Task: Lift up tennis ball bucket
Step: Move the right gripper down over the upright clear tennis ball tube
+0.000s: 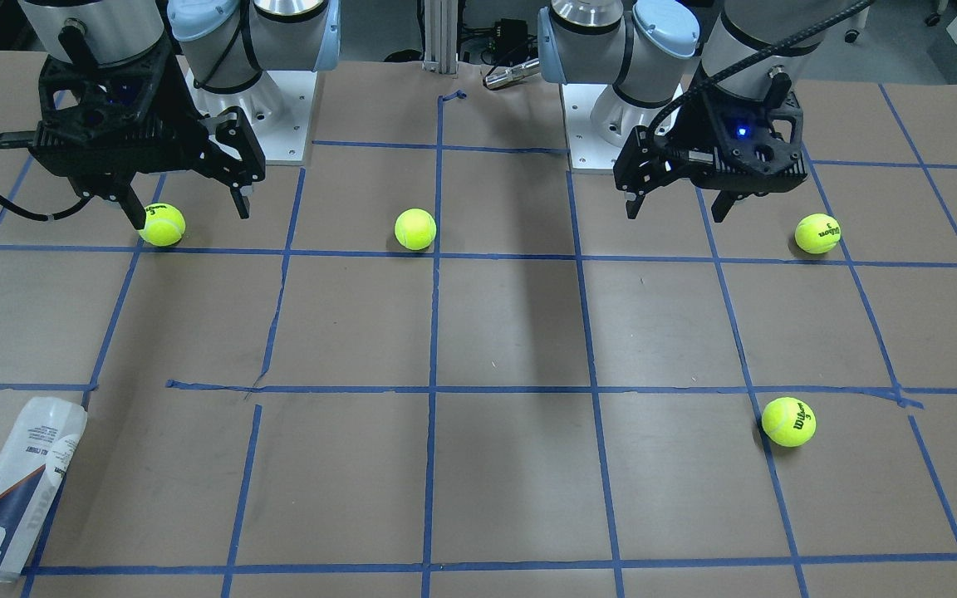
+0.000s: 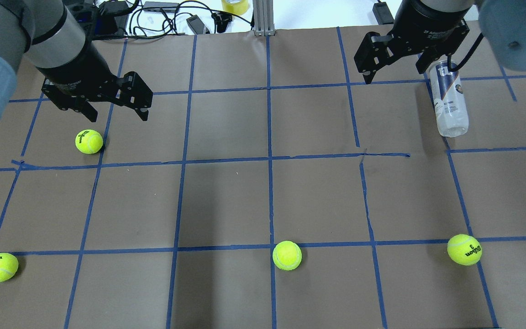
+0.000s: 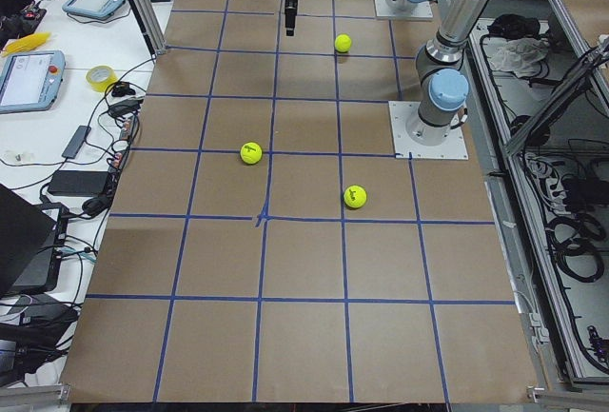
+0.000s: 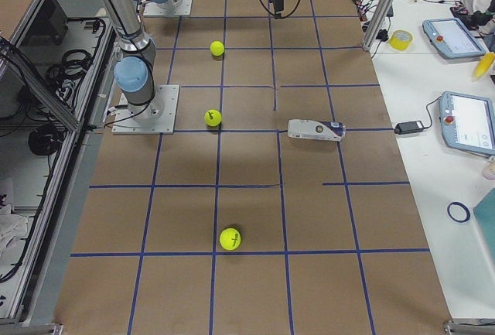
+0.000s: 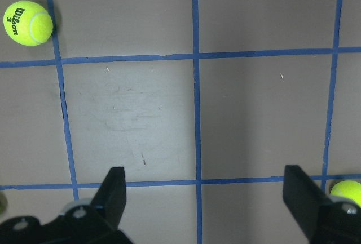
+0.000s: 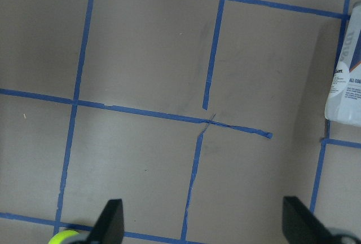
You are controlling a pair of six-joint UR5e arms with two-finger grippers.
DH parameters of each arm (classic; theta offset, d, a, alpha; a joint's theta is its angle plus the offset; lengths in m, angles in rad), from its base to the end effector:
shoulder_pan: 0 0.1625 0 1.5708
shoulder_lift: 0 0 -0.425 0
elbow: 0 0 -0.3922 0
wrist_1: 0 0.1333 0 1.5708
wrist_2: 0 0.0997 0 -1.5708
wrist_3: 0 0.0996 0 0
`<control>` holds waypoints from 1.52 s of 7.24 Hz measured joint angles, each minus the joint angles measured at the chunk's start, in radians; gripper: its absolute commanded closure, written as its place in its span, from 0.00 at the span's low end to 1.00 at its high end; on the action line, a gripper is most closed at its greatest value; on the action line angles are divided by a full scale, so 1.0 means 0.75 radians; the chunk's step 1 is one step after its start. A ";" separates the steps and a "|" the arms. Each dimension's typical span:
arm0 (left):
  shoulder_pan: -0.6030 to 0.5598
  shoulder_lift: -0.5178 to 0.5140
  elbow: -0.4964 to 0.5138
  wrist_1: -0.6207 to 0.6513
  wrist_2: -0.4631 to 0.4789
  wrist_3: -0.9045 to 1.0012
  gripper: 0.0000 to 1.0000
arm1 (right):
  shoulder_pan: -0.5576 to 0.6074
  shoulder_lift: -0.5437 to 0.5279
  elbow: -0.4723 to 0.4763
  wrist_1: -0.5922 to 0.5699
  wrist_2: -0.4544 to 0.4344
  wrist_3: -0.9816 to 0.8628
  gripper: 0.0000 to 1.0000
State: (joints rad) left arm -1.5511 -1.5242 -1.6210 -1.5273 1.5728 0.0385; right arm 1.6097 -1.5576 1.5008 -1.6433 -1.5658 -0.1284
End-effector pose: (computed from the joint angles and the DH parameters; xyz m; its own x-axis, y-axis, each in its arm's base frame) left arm -0.1237 -0.4785 0.4901 -0.9998 0.0187 -0.0035 0.0188 0.9990 -0.0398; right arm 0.1535 -0.5033 0.5238 -0.9860 -0.1661 0.0116 -0.1662 0.9777 -0.1285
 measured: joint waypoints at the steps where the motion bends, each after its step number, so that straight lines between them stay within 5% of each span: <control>1: 0.001 0.002 0.000 -0.002 0.000 0.000 0.00 | -0.003 0.002 0.002 -0.004 0.001 -0.002 0.00; 6: 0.004 0.011 -0.006 -0.006 0.001 -0.002 0.00 | -0.077 0.149 -0.004 -0.158 -0.004 0.004 0.00; 11: -0.001 0.014 -0.013 -0.013 0.001 -0.006 0.00 | -0.391 0.793 -0.557 -0.255 -0.015 -0.100 0.00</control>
State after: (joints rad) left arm -1.5517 -1.5139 -1.6305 -1.5372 1.5739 0.0341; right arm 1.3162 -0.9625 1.0829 -1.8347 -1.5770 -0.2032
